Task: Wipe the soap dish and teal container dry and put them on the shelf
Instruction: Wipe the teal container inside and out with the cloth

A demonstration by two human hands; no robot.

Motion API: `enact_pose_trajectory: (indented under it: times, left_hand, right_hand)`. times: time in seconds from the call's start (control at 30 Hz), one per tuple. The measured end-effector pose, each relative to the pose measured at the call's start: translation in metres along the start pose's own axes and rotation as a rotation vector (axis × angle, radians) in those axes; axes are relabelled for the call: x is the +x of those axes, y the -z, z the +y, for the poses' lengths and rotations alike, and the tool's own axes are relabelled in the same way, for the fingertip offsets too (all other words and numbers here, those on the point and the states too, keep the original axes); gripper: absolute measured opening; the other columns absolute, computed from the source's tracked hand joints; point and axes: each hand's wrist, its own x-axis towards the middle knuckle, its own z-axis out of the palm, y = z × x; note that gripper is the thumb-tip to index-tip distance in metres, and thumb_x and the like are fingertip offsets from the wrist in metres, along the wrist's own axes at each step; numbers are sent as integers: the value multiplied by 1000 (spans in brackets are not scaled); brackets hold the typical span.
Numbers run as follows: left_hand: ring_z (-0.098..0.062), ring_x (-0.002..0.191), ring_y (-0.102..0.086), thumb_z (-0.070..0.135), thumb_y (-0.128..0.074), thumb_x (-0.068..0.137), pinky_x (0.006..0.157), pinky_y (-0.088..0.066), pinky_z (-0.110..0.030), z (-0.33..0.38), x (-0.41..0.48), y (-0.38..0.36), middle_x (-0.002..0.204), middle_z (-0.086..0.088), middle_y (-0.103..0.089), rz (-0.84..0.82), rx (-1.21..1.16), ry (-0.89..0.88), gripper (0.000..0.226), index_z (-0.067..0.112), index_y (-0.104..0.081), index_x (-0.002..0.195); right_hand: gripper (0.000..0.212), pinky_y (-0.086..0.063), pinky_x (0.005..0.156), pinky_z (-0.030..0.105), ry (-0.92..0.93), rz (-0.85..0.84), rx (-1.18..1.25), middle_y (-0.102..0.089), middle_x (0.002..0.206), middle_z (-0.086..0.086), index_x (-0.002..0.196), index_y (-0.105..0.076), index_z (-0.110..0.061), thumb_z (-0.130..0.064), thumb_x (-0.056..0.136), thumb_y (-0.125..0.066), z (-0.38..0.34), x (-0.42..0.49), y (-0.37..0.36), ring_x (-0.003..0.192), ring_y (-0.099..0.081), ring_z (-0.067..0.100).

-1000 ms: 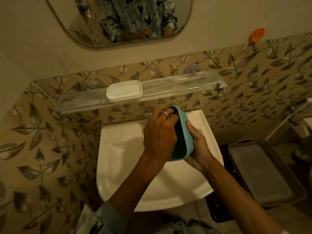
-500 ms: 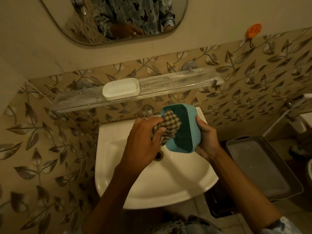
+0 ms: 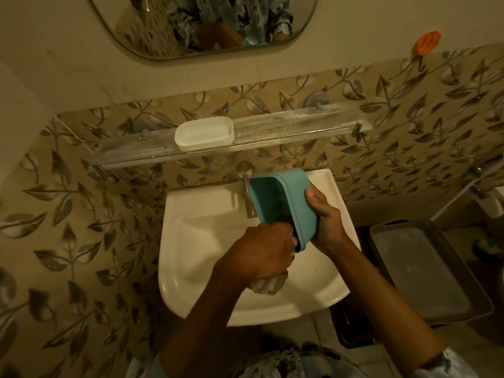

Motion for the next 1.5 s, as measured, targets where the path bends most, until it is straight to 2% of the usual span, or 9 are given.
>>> enact_pose_trajectory:
  times: [0.27, 0.47, 0.57, 0.73, 0.93, 1.0, 1.1, 1.23, 1.5]
  left_hand:
    - [-21, 88, -70, 20, -49, 96, 78, -56, -27, -32, -6, 17, 110, -1, -70, -172, -1021, -63, 29, 32, -54, 123]
    - [-20, 102, -60, 37, -51, 90, 81, -51, -35, -33, -6, -22, 124, 2, -55, 234, 57, -120, 42, 32, -38, 130]
    - [-22, 106, -59, 31, -50, 92, 87, -50, -37, -29, -7, -26, 130, 1, -53, 391, 122, -111, 43, 25, -39, 133]
    - [-12, 113, -57, 19, -48, 89, 94, -50, -35, -16, -11, -14, 125, 6, -58, 110, -617, -54, 43, 46, -46, 123]
    - [-24, 80, -72, 9, -52, 88, 47, -49, -20, -23, -14, 10, 100, -4, -73, -188, -1313, 53, 42, 38, -50, 118]
    - [-21, 88, -71, 9, -50, 90, 55, -52, -20, -26, -11, 9, 101, 3, -73, -186, -1206, 12, 43, 40, -49, 121]
    - [-14, 113, -56, 16, -49, 93, 88, -50, -25, -28, -7, -2, 121, 7, -59, 82, -297, -157, 38, 36, -47, 125]
    - [-22, 116, -45, 14, -50, 91, 81, -44, -35, -26, -5, -11, 128, -3, -49, 254, 412, -43, 38, 21, -46, 128]
    - [-17, 119, -51, 9, -47, 91, 99, -46, -34, -19, -10, 1, 131, -1, -52, 25, -263, -121, 43, 21, -46, 132]
  right_hand:
    - [69, -56, 71, 24, 62, 8, -30, -72, 96, -5, 118, -56, -18, -62, 67, -70, -14, 3, -3, 87, -67, 11]
    - [32, -54, 70, 21, 68, 10, -112, -72, 95, -10, 116, -56, -22, -28, 92, -37, -9, 3, 2, 86, -67, 6]
    - [32, -54, 70, 22, 79, 9, -124, -72, 95, -9, 116, -57, -24, -29, 92, -36, -13, 5, 2, 86, -67, 7]
    - [31, -53, 69, 20, 114, -26, -167, -71, 95, -8, 115, -58, -22, -36, 92, -44, -14, 7, -3, 85, -66, 7]
    - [67, -54, 74, 23, 148, -36, -153, -71, 101, -6, 124, -52, -16, -63, 77, -59, -16, 7, -10, 91, -67, 10]
    - [62, -54, 73, 23, 129, -28, -164, -72, 99, -6, 123, -53, -15, -59, 80, -59, -17, 8, -11, 89, -67, 10]
    - [43, -54, 72, 24, 118, -47, -207, -72, 96, -6, 117, -59, -21, -49, 85, -52, -17, 8, -11, 87, -67, 10]
    - [31, -54, 71, 22, 92, -36, -196, -71, 96, -6, 115, -61, -29, -39, 93, -42, -16, 4, -9, 87, -67, 10]
    - [33, -55, 68, 22, 111, 14, -182, -72, 93, -5, 107, -67, -30, -50, 83, -56, -18, 1, -12, 84, -68, 10]
